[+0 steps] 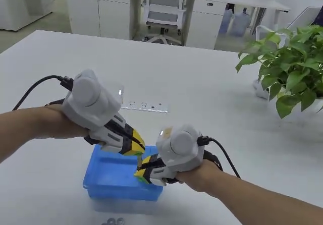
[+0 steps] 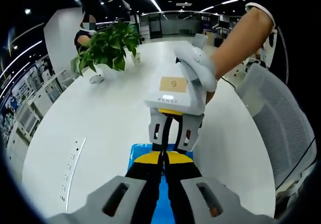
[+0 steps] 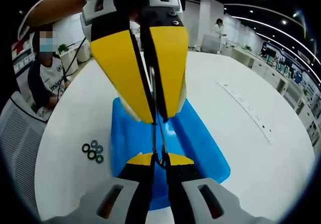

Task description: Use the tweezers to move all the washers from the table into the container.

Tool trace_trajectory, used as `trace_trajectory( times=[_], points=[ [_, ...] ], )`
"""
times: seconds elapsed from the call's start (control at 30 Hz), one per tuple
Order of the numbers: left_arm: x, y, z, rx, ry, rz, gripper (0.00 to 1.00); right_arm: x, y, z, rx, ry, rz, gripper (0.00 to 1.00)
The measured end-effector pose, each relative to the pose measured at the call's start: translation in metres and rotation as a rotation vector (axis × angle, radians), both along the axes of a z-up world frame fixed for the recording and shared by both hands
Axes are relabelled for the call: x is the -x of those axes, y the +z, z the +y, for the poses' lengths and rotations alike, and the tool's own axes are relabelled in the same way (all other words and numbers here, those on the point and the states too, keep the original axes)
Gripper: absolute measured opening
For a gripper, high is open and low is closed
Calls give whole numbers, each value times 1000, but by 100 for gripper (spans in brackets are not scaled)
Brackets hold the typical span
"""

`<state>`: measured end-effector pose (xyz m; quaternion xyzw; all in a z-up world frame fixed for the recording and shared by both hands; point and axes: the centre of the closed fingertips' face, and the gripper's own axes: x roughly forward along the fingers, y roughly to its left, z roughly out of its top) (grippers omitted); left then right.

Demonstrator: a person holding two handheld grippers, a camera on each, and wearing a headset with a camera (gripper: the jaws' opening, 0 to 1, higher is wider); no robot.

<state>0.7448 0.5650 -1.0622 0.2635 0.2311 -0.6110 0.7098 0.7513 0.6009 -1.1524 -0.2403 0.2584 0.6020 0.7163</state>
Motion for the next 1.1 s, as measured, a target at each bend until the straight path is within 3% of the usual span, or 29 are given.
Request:
trace_trajectory(
  times=[0.27, 0.6, 1.1],
  points=[
    [0, -5, 2, 5, 12, 13, 6, 1, -5, 2, 11, 8, 9, 11],
    [0, 0, 0, 3, 7, -4, 6, 1, -1, 2, 10, 6, 0, 11],
    [10, 28, -5, 19, -9, -38, 6, 7, 29, -2, -17, 13, -50, 11]
  ],
)
